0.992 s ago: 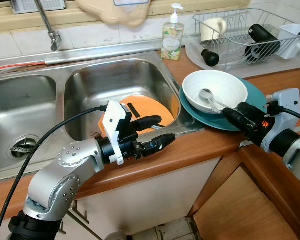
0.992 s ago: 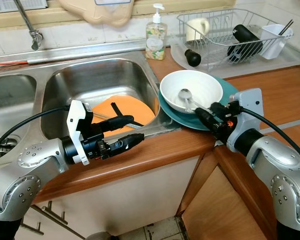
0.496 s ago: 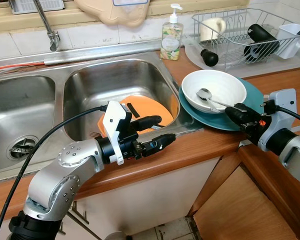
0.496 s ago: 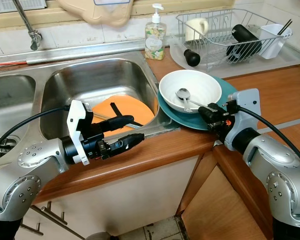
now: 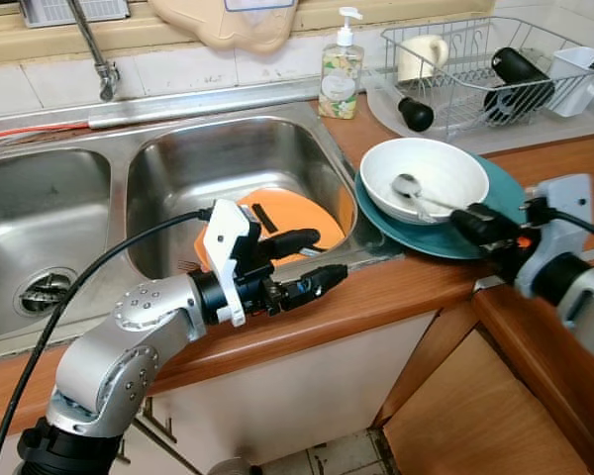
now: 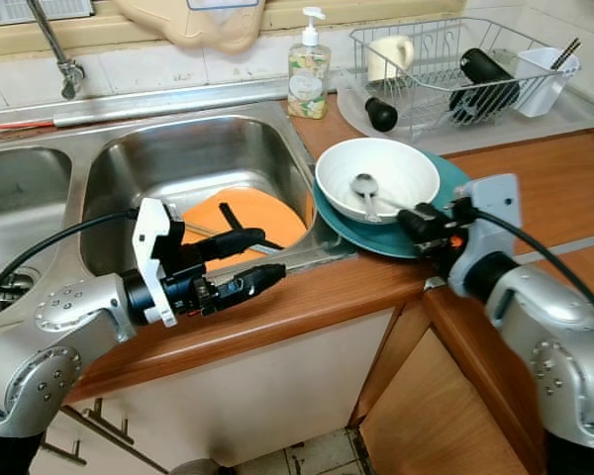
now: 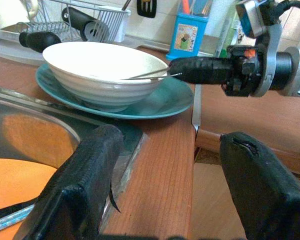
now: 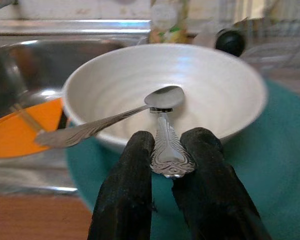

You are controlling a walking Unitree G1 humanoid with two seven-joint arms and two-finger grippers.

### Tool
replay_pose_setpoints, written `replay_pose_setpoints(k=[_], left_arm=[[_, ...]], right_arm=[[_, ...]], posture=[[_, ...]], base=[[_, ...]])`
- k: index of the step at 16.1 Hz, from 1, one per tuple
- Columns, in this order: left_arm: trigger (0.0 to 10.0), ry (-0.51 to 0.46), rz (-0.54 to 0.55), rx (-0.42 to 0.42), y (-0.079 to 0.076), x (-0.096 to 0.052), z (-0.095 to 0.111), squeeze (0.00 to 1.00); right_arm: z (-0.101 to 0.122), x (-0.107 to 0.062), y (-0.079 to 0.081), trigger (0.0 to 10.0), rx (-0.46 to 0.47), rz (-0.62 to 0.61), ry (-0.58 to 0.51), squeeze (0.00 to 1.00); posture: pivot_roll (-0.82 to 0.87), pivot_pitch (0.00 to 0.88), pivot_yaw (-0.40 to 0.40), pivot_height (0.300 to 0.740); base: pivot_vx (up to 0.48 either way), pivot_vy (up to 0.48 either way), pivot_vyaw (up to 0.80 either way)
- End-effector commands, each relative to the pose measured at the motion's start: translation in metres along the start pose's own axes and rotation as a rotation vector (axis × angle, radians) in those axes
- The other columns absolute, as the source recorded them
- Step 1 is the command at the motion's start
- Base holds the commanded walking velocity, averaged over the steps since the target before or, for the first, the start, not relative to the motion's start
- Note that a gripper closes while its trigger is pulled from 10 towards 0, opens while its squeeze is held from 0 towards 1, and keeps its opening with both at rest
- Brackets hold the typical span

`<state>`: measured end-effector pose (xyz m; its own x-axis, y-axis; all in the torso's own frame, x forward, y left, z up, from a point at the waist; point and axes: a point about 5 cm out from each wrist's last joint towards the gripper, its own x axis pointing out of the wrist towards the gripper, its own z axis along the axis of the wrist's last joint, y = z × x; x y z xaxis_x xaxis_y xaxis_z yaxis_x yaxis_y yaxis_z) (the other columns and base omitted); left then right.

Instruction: Kitchen organization

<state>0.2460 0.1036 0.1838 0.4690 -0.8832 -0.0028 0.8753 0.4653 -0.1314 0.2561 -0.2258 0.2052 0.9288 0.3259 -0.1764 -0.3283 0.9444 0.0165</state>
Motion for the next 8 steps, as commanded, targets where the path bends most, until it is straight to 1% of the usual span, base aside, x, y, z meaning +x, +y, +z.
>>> replay_pose_setpoints(k=[1, 2, 3, 5, 6, 7, 8], left_arm=[[10.0, 0.003, -0.006, 0.024, -0.001, 0.000, 0.005, 0.00], [10.0, 0.008, -0.010, 0.029, -0.002, 0.000, 0.005, 0.00], [10.0, 0.010, -0.012, 0.031, -0.002, 0.000, 0.005, 0.00], [10.0, 0.015, -0.018, 0.038, -0.002, 0.002, 0.005, 0.00], [10.0, 0.019, -0.022, 0.043, -0.002, 0.003, 0.005, 0.00], [10.0, 0.023, -0.024, 0.046, -0.002, 0.003, 0.005, 0.00], [10.0, 0.024, -0.024, 0.047, -0.002, 0.003, 0.005, 0.00]], right_arm=[[0.014, -0.004, -0.006, 2.8, -0.028, -0.028, -0.060, 0.00], [0.017, -0.006, -0.009, 3.0, -0.038, -0.040, -0.069, 0.00], [0.019, -0.007, -0.010, 3.0, -0.044, -0.043, -0.072, 0.00], [0.027, -0.010, -0.014, 3.8, -0.071, -0.055, -0.092, 0.00], [0.028, -0.010, -0.014, 4.5, -0.109, -0.054, -0.077, 0.00], [0.029, -0.009, -0.013, 4.7, -0.141, -0.050, -0.060, 0.00], [0.028, -0.009, -0.012, 5.1, -0.176, -0.046, -0.040, 0.00]], posture=[[-0.10, 0.000, 0.042, 0.740], [-0.10, 0.000, 0.042, 0.740], [-0.10, 0.000, 0.042, 0.740], [-0.11, 0.000, 0.047, 0.740], [-0.11, 0.000, 0.048, 0.740], [-0.11, 0.000, 0.047, 0.740], [-0.11, 0.000, 0.047, 0.740]], base=[[0.000, 0.000, 0.00], [0.000, 0.000, 0.00], [0.000, 0.000, 0.00], [0.000, 0.000, 0.00], [0.000, 0.000, 0.00], [0.000, 0.000, 0.00], [0.000, 0.000, 0.00]])
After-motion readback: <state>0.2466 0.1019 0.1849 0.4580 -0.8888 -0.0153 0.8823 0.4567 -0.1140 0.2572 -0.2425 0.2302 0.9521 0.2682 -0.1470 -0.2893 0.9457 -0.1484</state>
